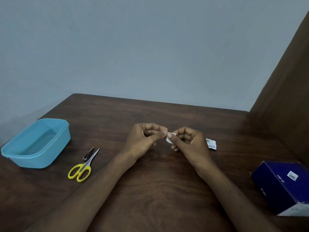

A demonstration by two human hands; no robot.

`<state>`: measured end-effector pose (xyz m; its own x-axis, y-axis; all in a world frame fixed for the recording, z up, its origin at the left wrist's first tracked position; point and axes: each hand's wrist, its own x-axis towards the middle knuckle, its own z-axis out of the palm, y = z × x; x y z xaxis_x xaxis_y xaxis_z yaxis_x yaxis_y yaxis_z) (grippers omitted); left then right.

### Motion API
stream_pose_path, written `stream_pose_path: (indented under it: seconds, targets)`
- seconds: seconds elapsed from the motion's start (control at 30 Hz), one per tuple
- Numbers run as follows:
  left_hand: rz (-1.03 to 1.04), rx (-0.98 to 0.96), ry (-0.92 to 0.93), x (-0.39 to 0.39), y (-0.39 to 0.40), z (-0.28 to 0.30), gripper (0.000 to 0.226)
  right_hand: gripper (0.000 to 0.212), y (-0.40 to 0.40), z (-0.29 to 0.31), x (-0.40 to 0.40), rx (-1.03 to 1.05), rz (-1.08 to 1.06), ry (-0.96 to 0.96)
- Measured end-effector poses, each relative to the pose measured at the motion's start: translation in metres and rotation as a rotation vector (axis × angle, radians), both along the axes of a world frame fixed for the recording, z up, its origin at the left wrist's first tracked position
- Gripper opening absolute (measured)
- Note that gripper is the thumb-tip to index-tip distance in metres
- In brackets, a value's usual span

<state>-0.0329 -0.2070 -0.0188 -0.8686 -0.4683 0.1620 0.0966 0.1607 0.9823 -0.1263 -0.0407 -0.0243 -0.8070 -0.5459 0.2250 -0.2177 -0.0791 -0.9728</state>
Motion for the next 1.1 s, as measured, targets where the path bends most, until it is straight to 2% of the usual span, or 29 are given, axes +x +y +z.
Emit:
stream_pose_path:
  seconds: [0.27,0.37,0.6,0.87,1.1]
  targets:
    - [0.200,0.240,0.142,-0.0007,-0.0065,0.0083,0.015,0.008,0.0068,0.0001,-0.0073,-0.024,-0.020,-0.035]
    - [0.186,0.214,0.127,0.0001,-0.0050,0.0095,0.015,0.009,0.0076,0.0001,-0.0076,-0.015,-0.025,-0.037]
    - [0.013,0.037,0.026,0.0012,-0.0038,0.0033,0.012,0.012,0.0004,-0.0001,-0.0023,-0.001,0.010,0.008]
    - [0.174,0.232,0.136,-0.0025,-0.0083,0.0077,0.015,0.014,0.0070,-0.0006,-0.0092,-0.016,-0.029,-0.040]
    - [0.009,0.033,0.052,-0.0005,-0.0041,0.0004,0.012,0.015,0.0028,-0.0013,-0.0042,0.030,0.000,0.032]
